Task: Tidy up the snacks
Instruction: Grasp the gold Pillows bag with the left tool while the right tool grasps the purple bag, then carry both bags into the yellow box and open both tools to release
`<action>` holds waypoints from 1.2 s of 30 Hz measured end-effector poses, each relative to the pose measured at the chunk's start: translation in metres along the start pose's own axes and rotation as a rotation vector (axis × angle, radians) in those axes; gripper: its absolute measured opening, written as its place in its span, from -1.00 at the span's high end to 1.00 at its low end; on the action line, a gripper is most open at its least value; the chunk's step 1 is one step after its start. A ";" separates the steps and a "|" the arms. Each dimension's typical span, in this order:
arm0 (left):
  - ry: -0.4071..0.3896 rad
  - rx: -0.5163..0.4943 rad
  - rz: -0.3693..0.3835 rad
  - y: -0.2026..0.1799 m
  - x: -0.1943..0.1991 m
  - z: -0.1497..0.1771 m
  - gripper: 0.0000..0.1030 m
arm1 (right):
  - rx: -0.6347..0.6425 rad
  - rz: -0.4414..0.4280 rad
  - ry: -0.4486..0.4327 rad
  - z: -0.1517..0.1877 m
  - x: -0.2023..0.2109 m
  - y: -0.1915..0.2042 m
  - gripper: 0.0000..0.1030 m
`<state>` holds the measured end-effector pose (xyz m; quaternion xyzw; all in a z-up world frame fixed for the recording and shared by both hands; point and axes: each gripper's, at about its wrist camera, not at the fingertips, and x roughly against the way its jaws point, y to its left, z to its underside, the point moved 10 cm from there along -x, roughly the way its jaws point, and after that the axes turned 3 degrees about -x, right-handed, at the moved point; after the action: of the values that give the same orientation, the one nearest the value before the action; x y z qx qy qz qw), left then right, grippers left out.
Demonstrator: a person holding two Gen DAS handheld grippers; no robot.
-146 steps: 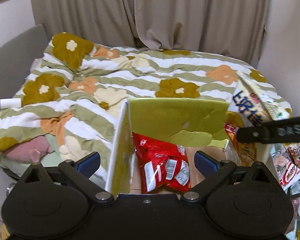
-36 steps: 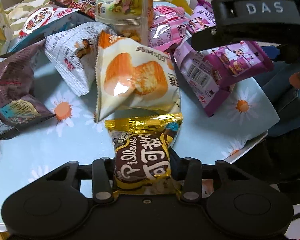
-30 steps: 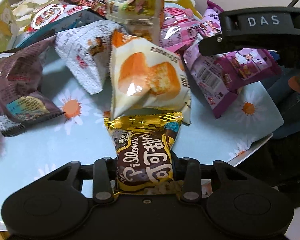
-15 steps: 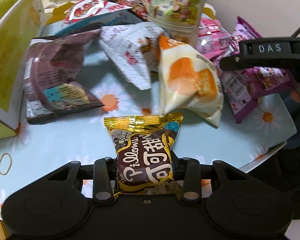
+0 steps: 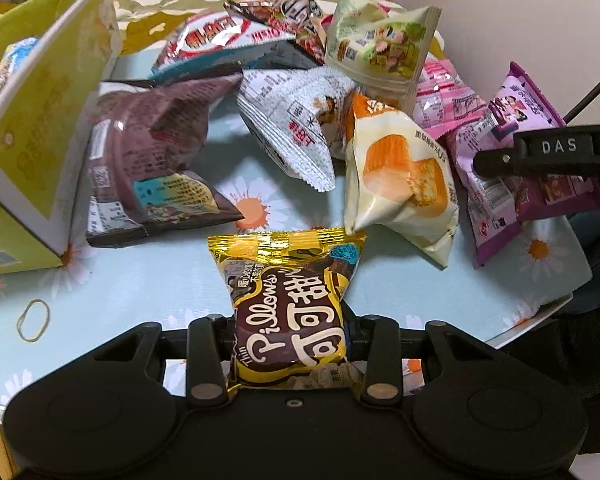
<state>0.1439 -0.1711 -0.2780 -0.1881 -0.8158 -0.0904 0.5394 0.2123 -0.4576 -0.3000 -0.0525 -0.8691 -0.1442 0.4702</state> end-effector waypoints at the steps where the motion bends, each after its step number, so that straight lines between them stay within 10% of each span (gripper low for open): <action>1: -0.008 0.001 -0.003 0.001 0.005 0.000 0.15 | -0.001 -0.001 -0.004 0.000 0.004 0.000 -0.37; 19: -0.251 0.073 -0.083 0.021 0.126 -0.023 0.15 | 0.058 -0.111 -0.156 -0.019 0.109 0.048 -0.36; 36: -0.421 0.198 -0.271 0.207 0.200 -0.096 0.15 | 0.178 -0.354 -0.232 -0.077 0.128 0.257 -0.36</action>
<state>0.2393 0.0256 -0.0686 -0.0381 -0.9326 -0.0405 0.3565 0.2622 -0.2415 -0.1021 0.1264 -0.9222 -0.1403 0.3374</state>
